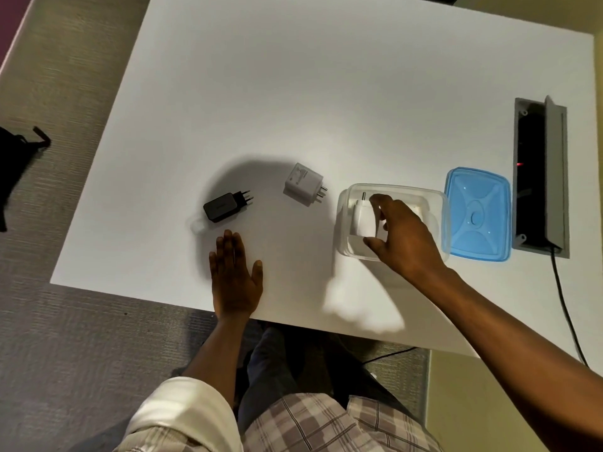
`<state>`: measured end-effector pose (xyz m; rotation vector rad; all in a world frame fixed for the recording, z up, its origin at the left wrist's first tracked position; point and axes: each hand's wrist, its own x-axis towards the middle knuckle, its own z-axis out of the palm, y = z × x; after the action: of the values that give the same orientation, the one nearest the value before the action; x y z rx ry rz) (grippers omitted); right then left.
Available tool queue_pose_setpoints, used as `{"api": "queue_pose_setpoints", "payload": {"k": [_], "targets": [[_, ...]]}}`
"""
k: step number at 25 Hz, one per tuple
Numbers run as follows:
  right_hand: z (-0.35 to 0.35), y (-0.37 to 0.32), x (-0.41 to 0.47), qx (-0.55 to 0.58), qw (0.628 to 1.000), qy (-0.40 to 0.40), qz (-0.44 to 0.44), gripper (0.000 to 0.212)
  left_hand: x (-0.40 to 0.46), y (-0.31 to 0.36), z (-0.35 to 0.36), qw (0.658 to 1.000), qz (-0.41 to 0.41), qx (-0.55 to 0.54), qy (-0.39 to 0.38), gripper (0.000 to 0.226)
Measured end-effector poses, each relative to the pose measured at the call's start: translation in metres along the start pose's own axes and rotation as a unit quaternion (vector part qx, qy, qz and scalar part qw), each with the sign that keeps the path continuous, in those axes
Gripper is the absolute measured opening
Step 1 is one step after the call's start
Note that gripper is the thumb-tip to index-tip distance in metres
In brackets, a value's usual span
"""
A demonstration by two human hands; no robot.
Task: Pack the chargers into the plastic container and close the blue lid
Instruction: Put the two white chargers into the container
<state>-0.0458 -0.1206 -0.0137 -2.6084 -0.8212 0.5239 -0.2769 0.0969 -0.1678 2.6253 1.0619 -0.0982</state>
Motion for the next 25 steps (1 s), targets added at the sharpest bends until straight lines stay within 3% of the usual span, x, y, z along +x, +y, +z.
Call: {"api": "queue_pose_setpoints", "payload": {"k": [11, 25], "targets": [[0.036, 0.033, 0.035, -0.090, 0.991, -0.095, 0.038, 0.066, 0.002, 0.001, 0.001, 1.000, -0.005, 0.006, -0.004, 0.075], [0.048, 0.032, 0.049, -0.085, 0.987, -0.122, 0.055, 0.067, 0.002, 0.000, 0.002, 1.000, -0.002, 0.002, -0.005, 0.075]]}}
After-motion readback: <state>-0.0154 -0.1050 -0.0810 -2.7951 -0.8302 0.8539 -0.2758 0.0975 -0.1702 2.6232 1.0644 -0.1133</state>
